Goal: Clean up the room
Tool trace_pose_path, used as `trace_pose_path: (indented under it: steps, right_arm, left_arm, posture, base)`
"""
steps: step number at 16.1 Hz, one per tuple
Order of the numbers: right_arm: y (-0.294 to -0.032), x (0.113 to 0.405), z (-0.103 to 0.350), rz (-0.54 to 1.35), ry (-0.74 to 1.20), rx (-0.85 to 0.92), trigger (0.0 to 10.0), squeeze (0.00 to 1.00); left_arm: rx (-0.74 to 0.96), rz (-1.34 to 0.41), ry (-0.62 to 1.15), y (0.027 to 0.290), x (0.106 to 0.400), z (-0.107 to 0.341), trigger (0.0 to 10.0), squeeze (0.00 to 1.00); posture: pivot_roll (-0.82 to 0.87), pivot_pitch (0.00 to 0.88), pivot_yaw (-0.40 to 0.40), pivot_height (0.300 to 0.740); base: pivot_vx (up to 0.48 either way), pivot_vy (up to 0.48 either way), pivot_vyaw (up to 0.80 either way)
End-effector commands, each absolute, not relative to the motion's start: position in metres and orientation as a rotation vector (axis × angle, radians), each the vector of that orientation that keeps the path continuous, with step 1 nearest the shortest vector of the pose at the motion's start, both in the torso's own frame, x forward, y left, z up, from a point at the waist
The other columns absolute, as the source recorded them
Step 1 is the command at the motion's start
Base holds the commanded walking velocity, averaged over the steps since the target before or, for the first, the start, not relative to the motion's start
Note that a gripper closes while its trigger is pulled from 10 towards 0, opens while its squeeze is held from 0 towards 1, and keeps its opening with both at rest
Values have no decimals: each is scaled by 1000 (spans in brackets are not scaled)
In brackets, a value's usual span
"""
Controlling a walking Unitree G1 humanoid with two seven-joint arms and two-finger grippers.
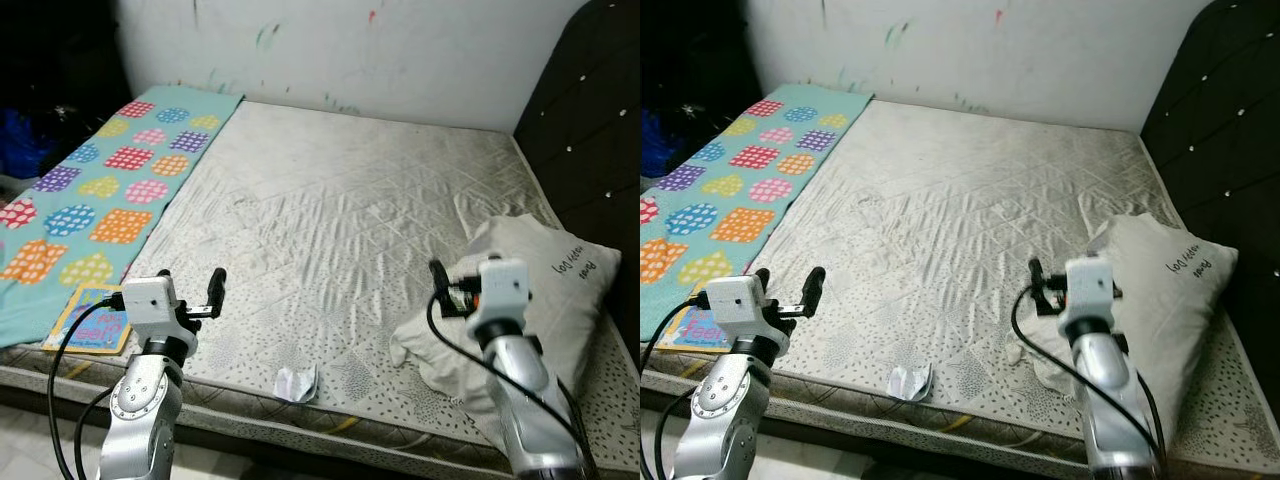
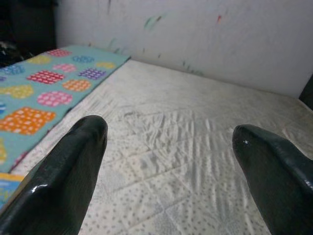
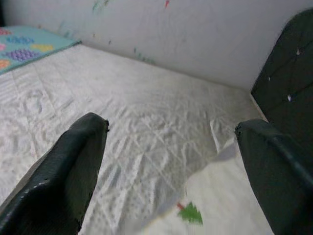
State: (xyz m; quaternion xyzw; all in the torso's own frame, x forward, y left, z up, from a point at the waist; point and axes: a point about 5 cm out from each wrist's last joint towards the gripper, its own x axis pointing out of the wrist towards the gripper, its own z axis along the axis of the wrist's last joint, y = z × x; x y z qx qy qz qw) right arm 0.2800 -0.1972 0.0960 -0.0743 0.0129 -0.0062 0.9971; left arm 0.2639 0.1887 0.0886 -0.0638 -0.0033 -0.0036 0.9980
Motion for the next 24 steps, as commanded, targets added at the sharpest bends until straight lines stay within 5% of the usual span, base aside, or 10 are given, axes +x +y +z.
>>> trace_pose_path:
  steps: [1,11,20,24]
  right_arm:
    - [-199,280,103,-27,3,-133,10000,0]
    - [-189,270,99,29,52,-120,10000,0]
    - [-193,268,103,-69,19,-88,10000,0]
    - [-189,266,100,-71,23,-76,10000,0]
  left_arm:
    - [-128,-1,-12,189,265,94,10000,0]
    - [-200,-18,45,188,245,94,10000,0]
    - [-182,-107,81,177,255,94,10000,0]
    - [-182,-110,61,177,265,100,10000,0]
  posture:
    - [-143,0,-24,740]
    - [-123,72,-59,740]
    - [-169,56,62,740]
    - [-169,47,58,740]
  base:
    - [0,0,0]
    - [0,0,-433]
    - [0,0,0]
    - [0,0,0]
